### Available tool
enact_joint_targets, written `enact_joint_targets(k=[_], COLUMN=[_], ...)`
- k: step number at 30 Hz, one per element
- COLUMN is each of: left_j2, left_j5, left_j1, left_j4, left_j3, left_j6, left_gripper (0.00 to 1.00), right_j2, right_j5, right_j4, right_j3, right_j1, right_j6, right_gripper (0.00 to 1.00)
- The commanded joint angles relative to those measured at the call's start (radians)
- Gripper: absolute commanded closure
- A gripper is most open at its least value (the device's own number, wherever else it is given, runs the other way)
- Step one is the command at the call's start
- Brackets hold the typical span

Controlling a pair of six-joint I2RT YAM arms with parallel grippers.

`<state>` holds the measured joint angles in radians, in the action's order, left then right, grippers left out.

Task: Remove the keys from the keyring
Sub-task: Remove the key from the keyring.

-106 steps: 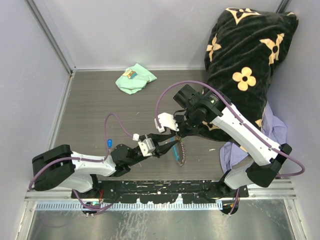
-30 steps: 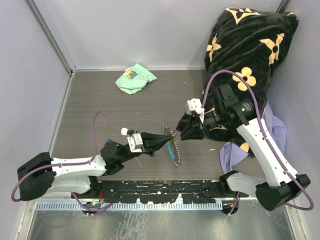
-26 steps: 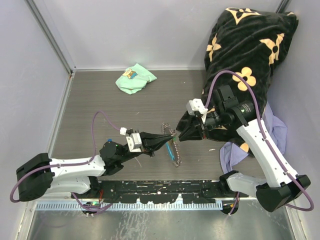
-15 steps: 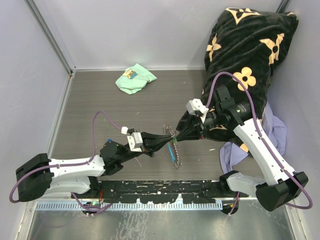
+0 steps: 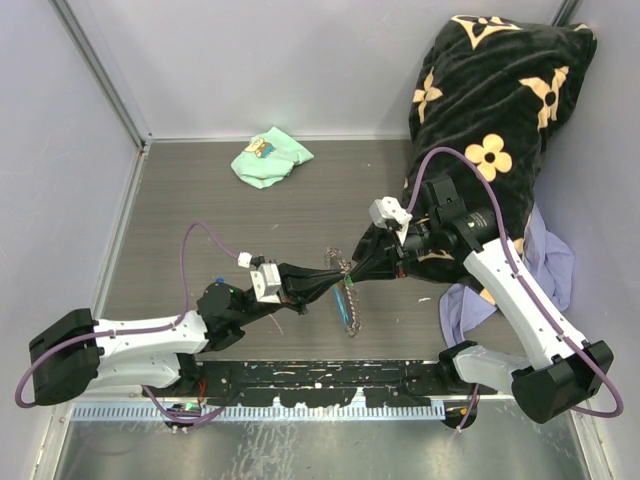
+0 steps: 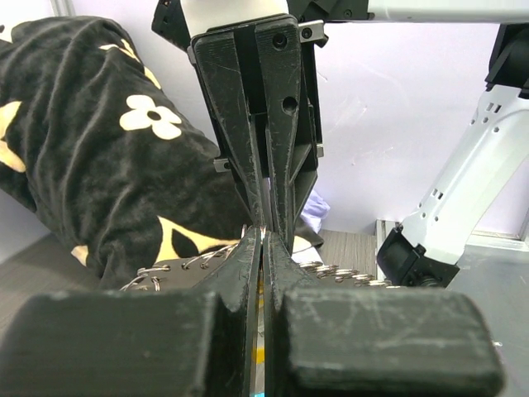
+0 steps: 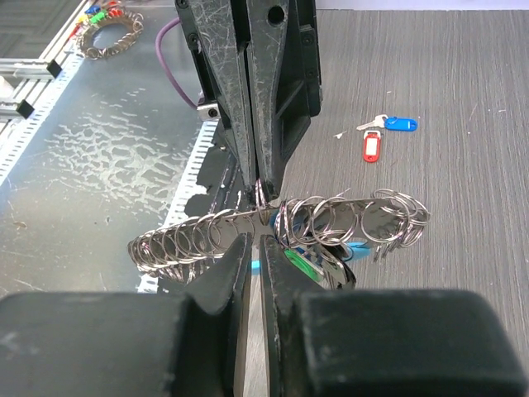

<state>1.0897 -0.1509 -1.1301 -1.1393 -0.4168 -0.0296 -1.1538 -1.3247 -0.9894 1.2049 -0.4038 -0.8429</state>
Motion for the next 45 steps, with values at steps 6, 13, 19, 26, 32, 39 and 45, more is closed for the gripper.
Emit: enact_joint_targets(k=[6, 13, 19, 26, 32, 39, 45], left_j2=[-0.028, -0.012, 0.004, 0.018, 0.027, 0.008, -0.171], left_j5=[-0.009, -0.014, -0.015, -0.016, -0.016, 0.027, 0.014], left_j1=[0.004, 0.004, 0.003, 0.003, 0.004, 0.003, 0.004], left_j4=[-0.085, -0.098, -0.112, -0.124, -0.134, -0.136, 0.069], left_j3=[-0.051, -0.055, -0.059, -0.066, -0.069, -0.047, 0.013], left_j6=[-0.018, -0.029, -0.033, -0.038, -0.044, -0.055, -0.011], left_gripper=[1.0, 1.0, 1.0, 1.0, 1.0, 0.99, 0.71], right_j2=[0.004, -0.006, -0.008, -0.007, -0.004, -0.001, -0.001], right_j5=[-0.033, -0.061, -0.091, -0.1, -0.094, 0.0, 0.337], right_j4=[0.072, 0.079, 0.088, 0.101, 0.112, 0.016, -0.179], right_j3=[0.014, 0.017, 0.005, -0.005, -0.016, 0.032, 0.166], right_j1=[0.003, 0.003, 0.003, 0.001, -0.001, -0.008, -0.097], right_j6=[0.049, 0.053, 0.054, 0.052, 0.054, -0.037, -0.224], right_gripper=[0.77, 0.7, 0.71, 0.77, 0.87, 0.99, 0.99])
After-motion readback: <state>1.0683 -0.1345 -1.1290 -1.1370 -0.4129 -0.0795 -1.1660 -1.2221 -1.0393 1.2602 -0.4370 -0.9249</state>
